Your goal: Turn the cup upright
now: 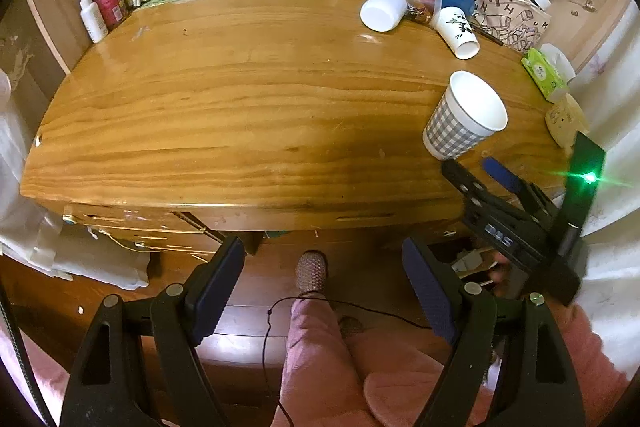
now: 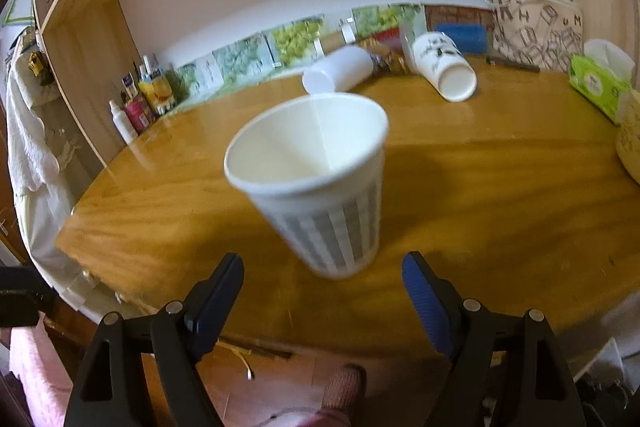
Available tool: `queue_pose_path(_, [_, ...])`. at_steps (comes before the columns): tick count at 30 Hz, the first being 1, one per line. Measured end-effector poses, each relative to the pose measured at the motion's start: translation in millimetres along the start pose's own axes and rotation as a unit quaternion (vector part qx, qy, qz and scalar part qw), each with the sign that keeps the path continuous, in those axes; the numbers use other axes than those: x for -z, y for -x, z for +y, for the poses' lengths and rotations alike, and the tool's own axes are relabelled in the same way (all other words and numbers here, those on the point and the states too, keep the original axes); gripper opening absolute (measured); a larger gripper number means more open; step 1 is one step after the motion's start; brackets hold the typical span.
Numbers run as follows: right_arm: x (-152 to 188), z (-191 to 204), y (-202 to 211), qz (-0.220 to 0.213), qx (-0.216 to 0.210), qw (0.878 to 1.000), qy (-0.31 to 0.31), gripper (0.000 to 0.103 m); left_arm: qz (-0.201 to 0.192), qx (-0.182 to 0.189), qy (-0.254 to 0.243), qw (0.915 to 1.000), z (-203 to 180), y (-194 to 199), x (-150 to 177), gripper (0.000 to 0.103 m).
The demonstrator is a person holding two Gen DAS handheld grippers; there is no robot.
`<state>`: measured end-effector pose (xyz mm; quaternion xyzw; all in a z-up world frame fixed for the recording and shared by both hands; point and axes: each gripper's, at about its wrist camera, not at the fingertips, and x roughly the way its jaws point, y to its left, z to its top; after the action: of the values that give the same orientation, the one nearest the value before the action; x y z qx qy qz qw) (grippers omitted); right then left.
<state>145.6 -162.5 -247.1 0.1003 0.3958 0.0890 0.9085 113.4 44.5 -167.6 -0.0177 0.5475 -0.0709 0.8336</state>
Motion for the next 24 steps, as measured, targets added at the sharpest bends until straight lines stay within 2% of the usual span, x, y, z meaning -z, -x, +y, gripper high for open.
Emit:
queue_pose_path(5, [7,0,29,0.06,0.051,0.997,0.012,0.083,0.002,0.0,0.005,1.0,-10,9,10,0.084])
queue_pose_path(9, [7,9,55,0.113,0.112,0.986,0.059,0.084,0.004,-0.001,-0.001,1.0,-22,22,16,0.084])
queue_pose_path(12, [3,16,85,0.134,0.145,0.977,0.08,0.084,-0.003,-0.011,-0.003,0.9999,-32,34,18,0.084])
queue_pose_path(17, [-10,24,127,0.162,0.147,0.974,0.055,0.084,-0.031,-0.037,-0.008,0.9988,-43,63,13,0.084])
queue_pose_path(21, [-26,26,157,0.174,0.1,0.98,-0.009,0.085,-0.078,-0.061,0.009,0.995,-47,90,9,0.084])
queue_pose_path(24, [-40,29,175,0.154,0.081,0.984,-0.048,0.086,-0.098,-0.076,-0.002,0.9923,-49,105,4,0.084])
